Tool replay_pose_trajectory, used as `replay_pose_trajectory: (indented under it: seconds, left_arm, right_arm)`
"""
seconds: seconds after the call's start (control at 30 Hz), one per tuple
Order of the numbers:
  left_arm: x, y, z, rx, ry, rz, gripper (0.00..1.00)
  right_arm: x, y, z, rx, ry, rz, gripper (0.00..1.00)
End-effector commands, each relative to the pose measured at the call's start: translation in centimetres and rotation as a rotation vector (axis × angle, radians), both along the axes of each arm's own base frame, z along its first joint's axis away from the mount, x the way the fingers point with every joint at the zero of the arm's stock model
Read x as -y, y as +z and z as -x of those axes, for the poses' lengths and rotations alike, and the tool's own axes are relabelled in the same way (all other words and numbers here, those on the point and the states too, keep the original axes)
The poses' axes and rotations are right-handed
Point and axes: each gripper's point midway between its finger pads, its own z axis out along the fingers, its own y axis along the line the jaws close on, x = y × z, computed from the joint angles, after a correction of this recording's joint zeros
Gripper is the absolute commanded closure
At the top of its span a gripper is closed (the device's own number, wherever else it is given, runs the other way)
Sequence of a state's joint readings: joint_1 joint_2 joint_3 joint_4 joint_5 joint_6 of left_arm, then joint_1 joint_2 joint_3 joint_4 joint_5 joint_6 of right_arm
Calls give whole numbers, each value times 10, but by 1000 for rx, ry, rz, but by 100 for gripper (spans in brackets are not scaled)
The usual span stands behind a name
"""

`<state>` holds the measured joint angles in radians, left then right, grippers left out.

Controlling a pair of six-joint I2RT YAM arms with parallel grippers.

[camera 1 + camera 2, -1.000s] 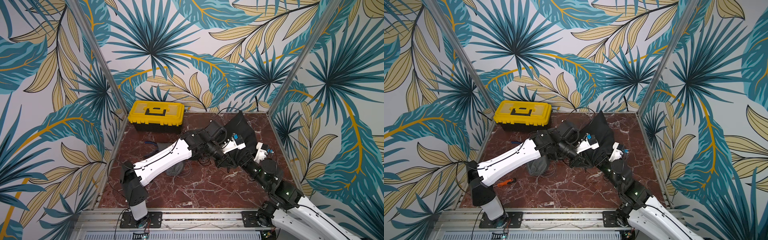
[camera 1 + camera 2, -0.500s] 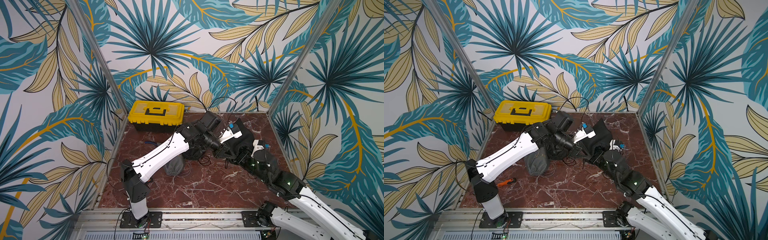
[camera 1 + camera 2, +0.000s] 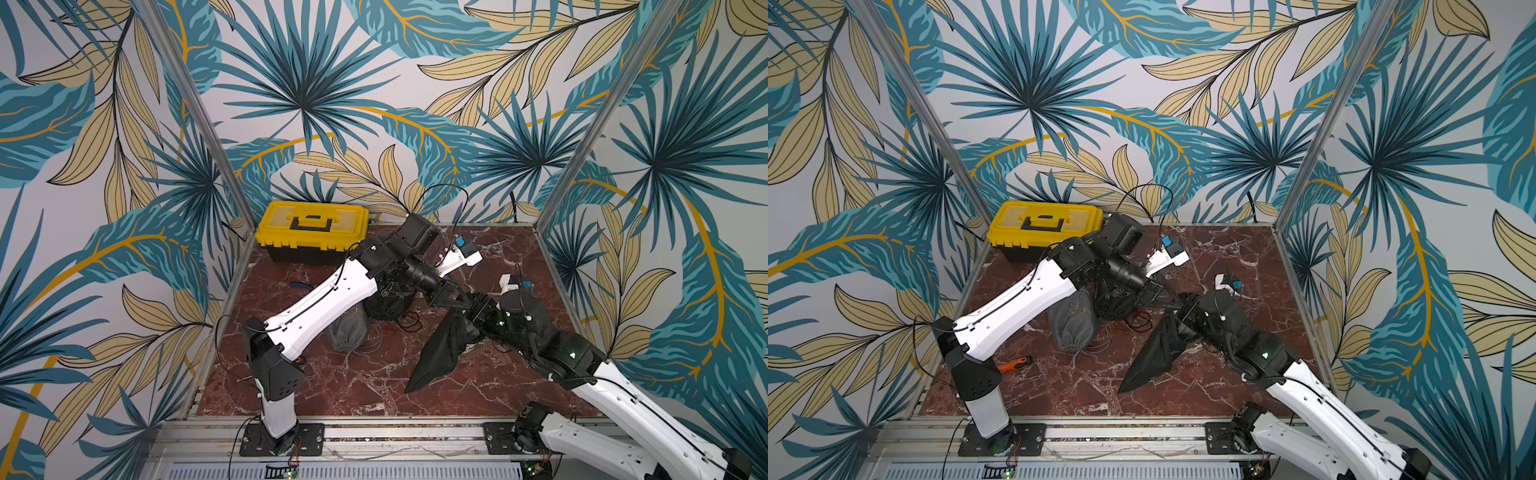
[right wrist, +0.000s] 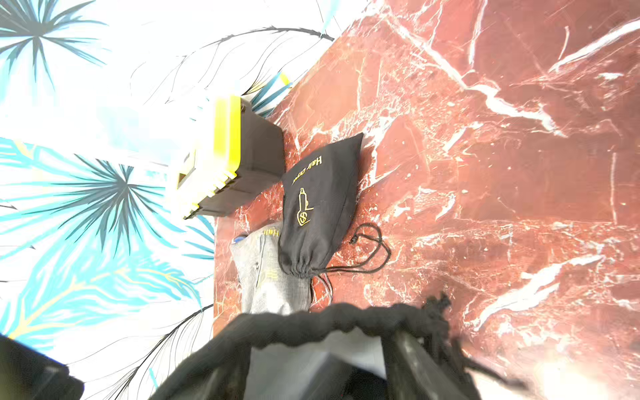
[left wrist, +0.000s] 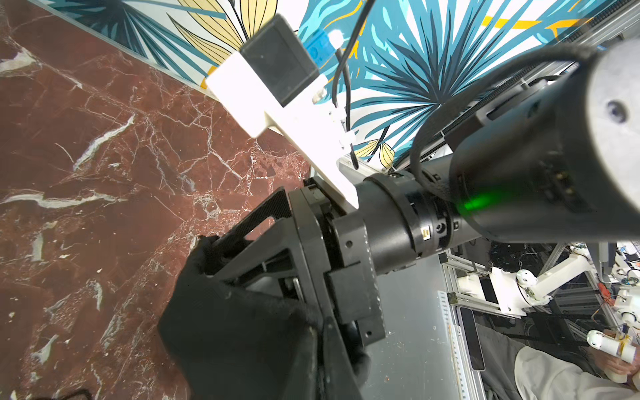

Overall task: Pack away hair dryers
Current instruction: Place the hair dryer in the drawstring bag, then pull the drawstrings on both sides of the drawstring bag.

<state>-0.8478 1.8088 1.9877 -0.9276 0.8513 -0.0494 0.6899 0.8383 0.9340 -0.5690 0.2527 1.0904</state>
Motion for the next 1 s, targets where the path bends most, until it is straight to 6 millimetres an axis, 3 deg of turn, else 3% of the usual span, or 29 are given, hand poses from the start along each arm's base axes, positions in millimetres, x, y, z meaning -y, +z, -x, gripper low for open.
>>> replay_pose_trajectory:
  seconds: [0.0,0.23,0.47,0.53,0.67,0.97]
  left_arm:
    - [-3,33,1,62,-20,81,100]
    - [-19,26,-8,82,12,65,100]
    - [-25,-18,-38,86,63,-24,100]
    - [-24,-29,-45,65,75,-45,100]
    - [-23,-35,-49,48,79,-54,100]
    - [-17,-43,-53,35,65,-57,100]
  right_arm:
    - [-3,26,-1,63,19,-29,39]
    - [16,34,22,67,58,46,39]
    - [64,9,43,-36,-61,221,35]
    - [69,-2,45,-48,-85,214,35]
    - [52,-23,46,-42,-32,124,35]
    - [23,-43,59,-24,188,113,41]
